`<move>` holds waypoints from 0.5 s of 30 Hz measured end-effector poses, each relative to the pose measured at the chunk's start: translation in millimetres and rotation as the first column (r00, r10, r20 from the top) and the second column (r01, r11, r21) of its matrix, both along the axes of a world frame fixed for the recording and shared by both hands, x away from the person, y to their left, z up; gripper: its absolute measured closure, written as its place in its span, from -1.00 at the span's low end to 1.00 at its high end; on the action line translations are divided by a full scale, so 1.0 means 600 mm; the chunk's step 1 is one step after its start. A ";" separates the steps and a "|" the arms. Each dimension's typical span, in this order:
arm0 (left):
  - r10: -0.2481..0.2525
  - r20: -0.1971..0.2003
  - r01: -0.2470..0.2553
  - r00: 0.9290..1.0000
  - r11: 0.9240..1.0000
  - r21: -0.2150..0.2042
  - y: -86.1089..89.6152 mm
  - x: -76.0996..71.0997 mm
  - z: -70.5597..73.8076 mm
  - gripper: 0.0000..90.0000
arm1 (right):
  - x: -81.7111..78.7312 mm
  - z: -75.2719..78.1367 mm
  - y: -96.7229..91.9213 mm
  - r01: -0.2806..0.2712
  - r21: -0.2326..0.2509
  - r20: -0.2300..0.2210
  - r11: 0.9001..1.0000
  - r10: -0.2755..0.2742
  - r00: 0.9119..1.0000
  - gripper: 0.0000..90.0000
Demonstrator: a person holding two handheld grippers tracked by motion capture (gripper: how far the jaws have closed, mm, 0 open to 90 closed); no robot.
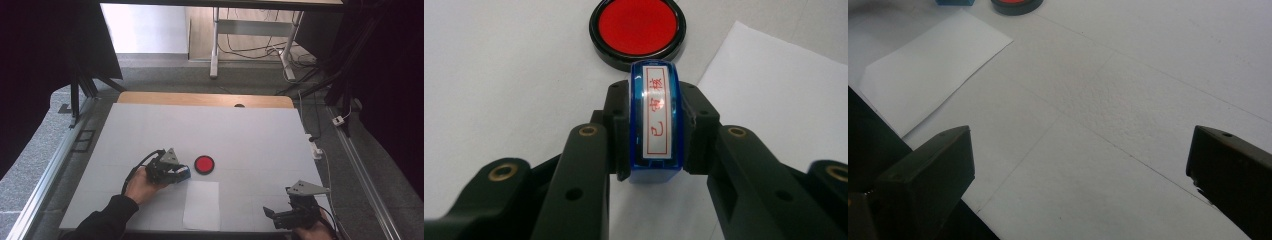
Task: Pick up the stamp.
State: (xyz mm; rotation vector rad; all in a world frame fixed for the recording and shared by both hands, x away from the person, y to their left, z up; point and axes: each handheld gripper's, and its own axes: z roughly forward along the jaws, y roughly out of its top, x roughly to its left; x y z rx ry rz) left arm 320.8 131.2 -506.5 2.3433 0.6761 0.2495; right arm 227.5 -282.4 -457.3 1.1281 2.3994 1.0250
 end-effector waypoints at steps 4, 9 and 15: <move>0.001 -0.009 -0.001 1.000 1.000 -0.005 -0.001 0.000 0.002 0.55 | 0.000 0.000 0.000 0.000 0.000 0.000 1.000 0.000 1.000 -1.00; 0.027 -0.025 -0.028 0.999 0.999 -0.032 0.002 0.000 0.009 0.55 | 0.000 0.000 0.000 -0.001 0.001 0.000 1.000 0.001 1.000 -1.00; 0.031 -0.018 -0.032 0.999 0.998 -0.054 0.005 -0.005 0.020 0.55 | 0.000 0.000 0.000 -0.003 0.000 0.001 1.000 0.003 1.000 -1.00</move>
